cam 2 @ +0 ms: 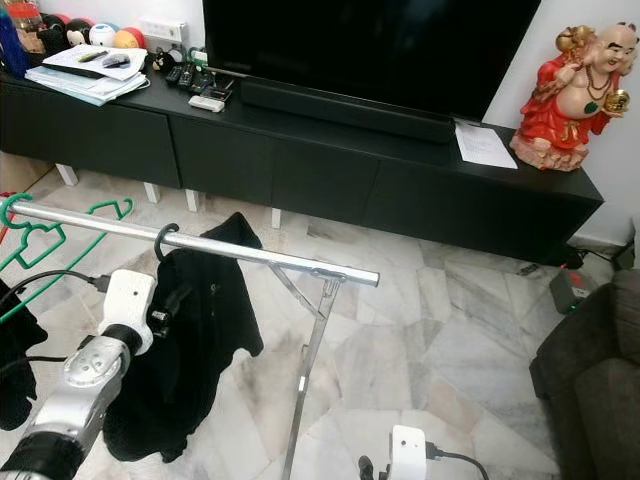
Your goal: Hang hanger
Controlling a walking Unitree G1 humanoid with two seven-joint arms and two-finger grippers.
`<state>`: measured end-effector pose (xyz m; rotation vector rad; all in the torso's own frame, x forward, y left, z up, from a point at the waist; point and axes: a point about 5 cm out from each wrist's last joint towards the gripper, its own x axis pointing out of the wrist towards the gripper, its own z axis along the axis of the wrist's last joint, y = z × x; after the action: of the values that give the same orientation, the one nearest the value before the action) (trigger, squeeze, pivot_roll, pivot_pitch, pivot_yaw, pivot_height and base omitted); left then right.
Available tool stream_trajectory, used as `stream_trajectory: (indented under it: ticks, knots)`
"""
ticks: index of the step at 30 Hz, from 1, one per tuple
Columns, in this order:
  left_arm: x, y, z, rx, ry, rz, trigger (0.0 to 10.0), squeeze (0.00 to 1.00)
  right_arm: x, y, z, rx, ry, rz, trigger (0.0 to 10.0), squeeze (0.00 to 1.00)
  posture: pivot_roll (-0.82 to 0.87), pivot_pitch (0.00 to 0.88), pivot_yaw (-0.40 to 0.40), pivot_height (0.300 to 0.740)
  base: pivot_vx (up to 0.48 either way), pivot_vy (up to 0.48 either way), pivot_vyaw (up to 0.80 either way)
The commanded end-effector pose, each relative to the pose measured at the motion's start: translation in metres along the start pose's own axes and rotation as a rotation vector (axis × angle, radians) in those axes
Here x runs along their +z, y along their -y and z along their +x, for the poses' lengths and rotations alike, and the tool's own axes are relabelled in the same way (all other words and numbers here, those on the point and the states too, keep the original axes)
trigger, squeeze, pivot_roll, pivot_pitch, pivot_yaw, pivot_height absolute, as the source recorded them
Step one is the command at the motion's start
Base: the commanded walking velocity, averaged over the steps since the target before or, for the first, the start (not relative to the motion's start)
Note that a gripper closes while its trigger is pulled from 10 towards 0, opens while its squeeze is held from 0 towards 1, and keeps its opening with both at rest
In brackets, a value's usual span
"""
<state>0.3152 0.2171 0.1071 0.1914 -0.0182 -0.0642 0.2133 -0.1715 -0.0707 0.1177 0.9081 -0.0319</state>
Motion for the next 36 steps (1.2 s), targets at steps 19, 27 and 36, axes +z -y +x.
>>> stream_trajectory:
  ticks: [19,27,36]
  knots:
    - [-0.026,-0.034,-0.094,0.054,-0.085,0.028,10.0,0.00,-0.005,0.006,-0.001,-0.018,-0.015,0.012,10.0,0.00,0.06,0.086,-0.097,0.740,0.000,0.000,0.00]
    - [-0.096,-0.021,-0.129,-0.031,-0.435,0.057,10.0,0.00,-0.004,0.006,-0.001,-0.020,-0.018,0.009,10.0,0.00,0.07,0.092,-0.097,0.740,0.000,0.000,0.00]
    - [-0.138,0.001,-0.110,-0.022,-0.633,-0.044,10.0,0.00,-0.005,0.001,-0.001,-0.029,-0.014,0.034,10.0,0.00,0.04,0.070,-0.051,0.740,0.000,0.000,0.00]
